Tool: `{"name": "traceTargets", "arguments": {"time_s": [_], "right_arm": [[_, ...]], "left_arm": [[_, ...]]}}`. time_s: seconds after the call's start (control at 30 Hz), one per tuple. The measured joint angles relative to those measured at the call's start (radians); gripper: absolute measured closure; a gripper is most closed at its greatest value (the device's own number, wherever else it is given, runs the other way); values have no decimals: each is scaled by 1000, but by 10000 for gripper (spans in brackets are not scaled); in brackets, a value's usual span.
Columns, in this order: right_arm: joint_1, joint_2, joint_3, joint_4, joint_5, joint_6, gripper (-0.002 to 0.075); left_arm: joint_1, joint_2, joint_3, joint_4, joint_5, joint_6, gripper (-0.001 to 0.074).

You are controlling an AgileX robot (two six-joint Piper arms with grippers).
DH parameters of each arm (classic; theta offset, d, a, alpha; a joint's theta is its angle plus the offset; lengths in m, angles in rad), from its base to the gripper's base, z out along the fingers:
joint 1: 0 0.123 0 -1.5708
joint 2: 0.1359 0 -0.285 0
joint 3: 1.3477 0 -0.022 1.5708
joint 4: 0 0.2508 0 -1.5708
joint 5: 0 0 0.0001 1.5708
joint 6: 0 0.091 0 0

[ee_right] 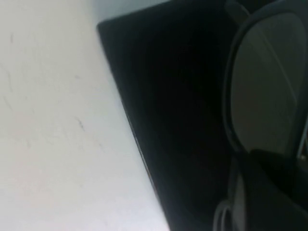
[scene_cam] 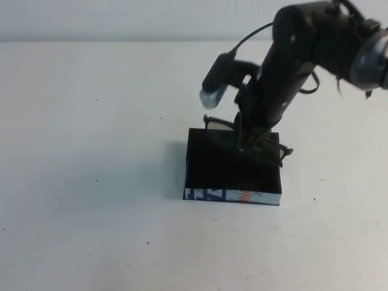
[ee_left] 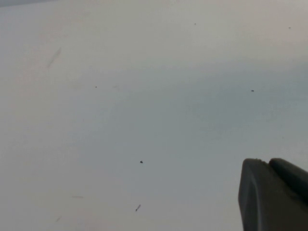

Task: Take glasses out of glasses case
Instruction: Pick up the glasses from the glasses case, then place the glasses on the table

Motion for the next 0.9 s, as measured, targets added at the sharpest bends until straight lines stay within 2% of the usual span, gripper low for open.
{"name": "traceTargets", "arguments": {"time_s": [0.13, 0.27, 0.53, 0.73, 0.9], "right_arm": [[-63, -82, -1, 73, 39, 220, 678], [-150, -172, 99, 127, 41, 401, 678], [-249, -349, 501, -79, 0, 789, 678], [-255, -384, 711, -104, -287, 879, 678], [-255, -337, 741, -103, -413, 886, 678]], "left_arm": [[0, 0, 0, 0, 0, 0, 739], [0, 0, 0, 0, 0, 0, 739], [0, 0, 0, 0, 0, 0, 739], [0, 0, 0, 0, 0, 0, 739], [0, 0, 0, 0, 0, 0, 739]]}}
